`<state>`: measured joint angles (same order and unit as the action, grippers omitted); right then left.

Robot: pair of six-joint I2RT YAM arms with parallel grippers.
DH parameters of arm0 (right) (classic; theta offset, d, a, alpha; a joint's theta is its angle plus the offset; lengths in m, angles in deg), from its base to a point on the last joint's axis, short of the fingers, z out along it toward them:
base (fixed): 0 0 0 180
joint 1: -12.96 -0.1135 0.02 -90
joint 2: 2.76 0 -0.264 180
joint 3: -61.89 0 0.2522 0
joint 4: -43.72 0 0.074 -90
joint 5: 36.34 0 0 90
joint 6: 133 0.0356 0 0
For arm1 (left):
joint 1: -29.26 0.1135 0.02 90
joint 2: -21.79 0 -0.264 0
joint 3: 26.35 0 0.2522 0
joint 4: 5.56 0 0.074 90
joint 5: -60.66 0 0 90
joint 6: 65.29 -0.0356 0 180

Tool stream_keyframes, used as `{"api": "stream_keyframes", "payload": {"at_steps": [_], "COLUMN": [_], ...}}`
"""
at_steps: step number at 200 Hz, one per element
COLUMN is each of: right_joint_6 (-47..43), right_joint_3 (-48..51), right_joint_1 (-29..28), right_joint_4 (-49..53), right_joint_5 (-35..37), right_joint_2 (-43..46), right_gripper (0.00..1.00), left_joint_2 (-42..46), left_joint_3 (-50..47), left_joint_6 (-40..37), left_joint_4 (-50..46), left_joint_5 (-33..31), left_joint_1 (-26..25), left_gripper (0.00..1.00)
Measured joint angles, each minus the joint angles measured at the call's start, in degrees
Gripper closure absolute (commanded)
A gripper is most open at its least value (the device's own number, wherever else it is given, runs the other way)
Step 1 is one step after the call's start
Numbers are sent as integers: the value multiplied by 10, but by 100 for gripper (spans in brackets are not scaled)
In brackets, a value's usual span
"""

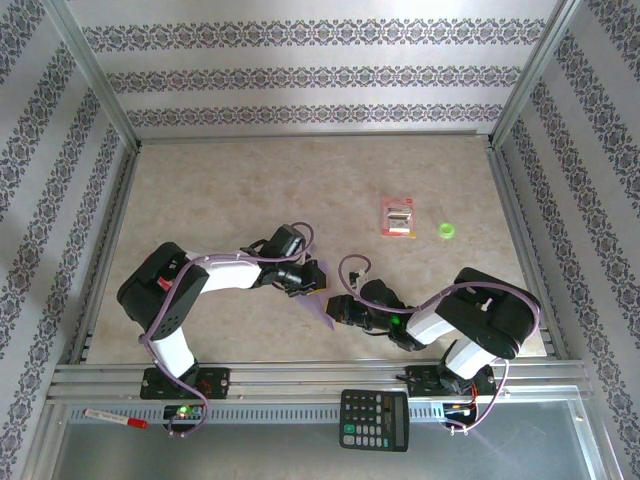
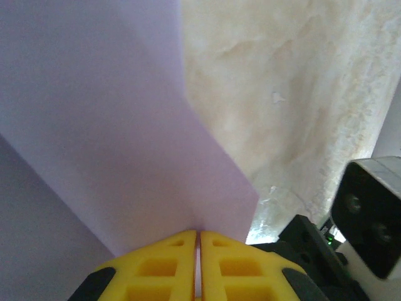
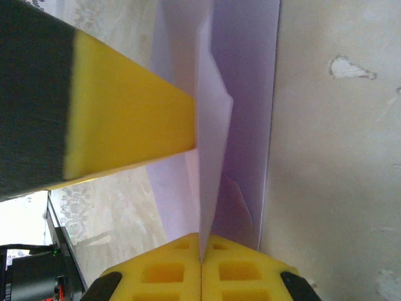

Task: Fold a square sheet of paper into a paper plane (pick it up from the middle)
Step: Fourth fold the wing at the center of the table.

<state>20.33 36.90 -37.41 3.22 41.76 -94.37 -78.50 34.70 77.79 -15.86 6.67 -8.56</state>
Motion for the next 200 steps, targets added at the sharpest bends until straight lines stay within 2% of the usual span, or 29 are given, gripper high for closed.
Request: {"api": "stream_keyframes", "payload": {"at_steps": [64, 121, 200], "right_joint_6": [1, 9, 11], "right_joint_3": [1, 1, 0], "right_joint_1": [0, 0, 0], "right_joint_4": [-4, -7, -9], "right_joint_5": [0, 0, 0], "right_joint_2": [-2, -5, -8], "right_gripper": [94, 95, 94], "left_joint_2": [-3, 38, 3], "left_joint_3": [0, -2, 1], "left_joint_6": [0, 0, 0], "left_joint_4": [0, 6, 33], "left_joint_5": [2, 15, 41], "left_joint_1": [3, 8, 3], "left_gripper": [89, 85, 84]}}
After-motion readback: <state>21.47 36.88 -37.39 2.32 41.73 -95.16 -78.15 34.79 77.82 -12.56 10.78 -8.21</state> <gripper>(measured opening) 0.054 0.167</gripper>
